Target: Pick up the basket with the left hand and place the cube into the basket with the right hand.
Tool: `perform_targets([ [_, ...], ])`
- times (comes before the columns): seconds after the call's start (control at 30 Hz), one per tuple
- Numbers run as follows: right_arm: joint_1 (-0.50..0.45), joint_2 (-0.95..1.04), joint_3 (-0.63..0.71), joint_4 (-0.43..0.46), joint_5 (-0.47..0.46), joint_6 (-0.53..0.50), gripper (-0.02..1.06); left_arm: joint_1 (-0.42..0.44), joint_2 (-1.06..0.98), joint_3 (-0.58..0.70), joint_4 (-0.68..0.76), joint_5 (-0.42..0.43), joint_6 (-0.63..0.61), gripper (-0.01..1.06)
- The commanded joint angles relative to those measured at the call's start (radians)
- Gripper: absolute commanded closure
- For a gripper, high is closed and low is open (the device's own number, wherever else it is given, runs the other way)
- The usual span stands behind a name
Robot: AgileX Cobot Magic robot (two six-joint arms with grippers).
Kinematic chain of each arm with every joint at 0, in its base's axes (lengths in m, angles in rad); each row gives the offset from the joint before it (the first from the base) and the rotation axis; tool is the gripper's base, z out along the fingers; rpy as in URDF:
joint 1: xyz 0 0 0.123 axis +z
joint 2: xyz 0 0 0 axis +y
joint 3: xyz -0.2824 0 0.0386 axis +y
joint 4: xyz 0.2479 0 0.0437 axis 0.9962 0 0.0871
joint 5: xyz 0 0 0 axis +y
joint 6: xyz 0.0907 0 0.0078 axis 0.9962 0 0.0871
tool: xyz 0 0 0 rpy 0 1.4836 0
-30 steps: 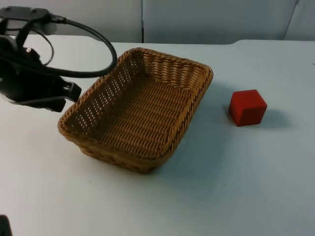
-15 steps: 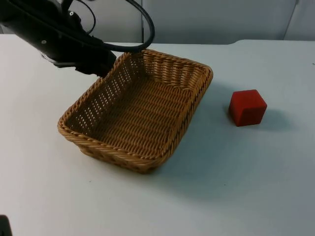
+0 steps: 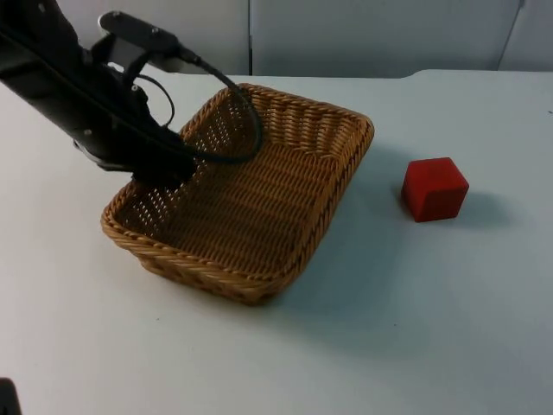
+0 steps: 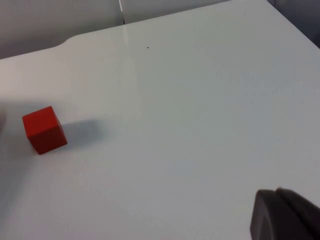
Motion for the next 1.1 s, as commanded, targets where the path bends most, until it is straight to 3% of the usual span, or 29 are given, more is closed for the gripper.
perform_targets([
  [0.0, 0.004, -0.003, 0.004, 0.005, -0.011, 0.001, 1.05, -0.001, 0.03, -0.006, 0.001, -0.011, -0.015, 0.47],
  [0.2, 0.004, -0.003, 0.004, 0.005, -0.011, 0.001, 1.05, -0.001, 0.058, -0.006, -0.001, -0.005, -0.035, 0.49],
  [0.23, 0.004, -0.003, 0.004, 0.005, -0.011, 0.001, 1.05, -0.001, 0.058, -0.006, -0.001, -0.007, -0.035, 0.54],
  [0.27, 0.004, -0.003, 0.004, 0.005, -0.011, 0.001, 1.05, -0.001, 0.058, -0.01, -0.001, -0.009, -0.035, 0.65],
  [0.33, 0.004, -0.003, 0.004, 0.005, -0.011, 0.001, 1.05, -0.001, 0.058, -0.03, -0.001, 0.033, -0.035, 1.0],
  [0.37, 0.004, -0.003, 0.004, 0.005, -0.011, 0.001, 1.05, -0.001, 0.056, -0.044, -0.002, 0.055, -0.034, 1.05],
  [0.43, 0.004, -0.003, 0.004, 0.005, -0.011, 0.001, 1.05, -0.001, 0.051, -0.055, -0.015, 0.067, -0.036, 1.05],
  [0.6, 0.004, -0.003, 0.004, 0.005, -0.011, 0.001, 1.05, 0.03, -0.01, -0.13, -0.145, 0.193, -0.073, 1.05],
  [0.67, 0.004, -0.003, 0.004, 0.005, -0.011, 0.001, 1.05, 0.083, -0.062, -0.171, -0.211, 0.298, -0.083, 1.05],
  [0.9, 0.004, -0.003, 0.004, 0.005, -0.011, 0.001, 1.05, 0.213, -0.163, -0.175, -0.321, 0.395, -0.083, 1.05],
  [1.0, 0.004, -0.003, 0.004, 0.005, -0.011, 0.001, 1.05, 0.289, -0.175, -0.172, -0.44, 0.501, -0.083, 1.05],
  [1.07, 0.004, -0.003, 0.004, 0.005, -0.011, 0.001, 1.05, 0.301, -0.175, -0.164, -0.466, 0.524, -0.083, 1.05],
])
